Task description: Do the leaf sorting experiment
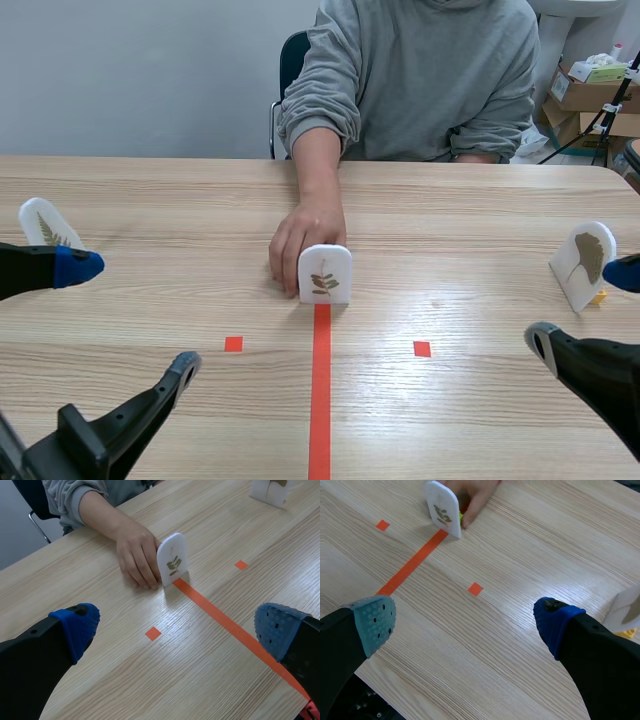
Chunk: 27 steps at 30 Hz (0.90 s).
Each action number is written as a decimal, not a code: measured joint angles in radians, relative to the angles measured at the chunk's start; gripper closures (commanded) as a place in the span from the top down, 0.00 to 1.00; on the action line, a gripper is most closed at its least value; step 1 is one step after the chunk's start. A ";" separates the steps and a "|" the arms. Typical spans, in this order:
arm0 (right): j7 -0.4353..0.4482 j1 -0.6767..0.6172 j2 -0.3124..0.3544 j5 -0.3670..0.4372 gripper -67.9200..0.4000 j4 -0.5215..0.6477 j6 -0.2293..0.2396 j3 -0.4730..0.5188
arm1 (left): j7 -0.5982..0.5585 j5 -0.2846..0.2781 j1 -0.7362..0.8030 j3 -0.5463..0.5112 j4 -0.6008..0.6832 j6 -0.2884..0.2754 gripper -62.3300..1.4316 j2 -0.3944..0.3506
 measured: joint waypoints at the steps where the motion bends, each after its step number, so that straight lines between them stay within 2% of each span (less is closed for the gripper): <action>1: 0.000 0.000 0.000 0.004 0.83 0.000 0.000 -0.001 | 0.000 0.000 0.000 0.000 0.000 0.000 1.00 0.000; 27: -0.014 0.000 0.000 0.003 0.83 -0.003 -0.003 -0.002 | 0.000 0.000 0.000 0.000 0.000 0.000 1.00 0.000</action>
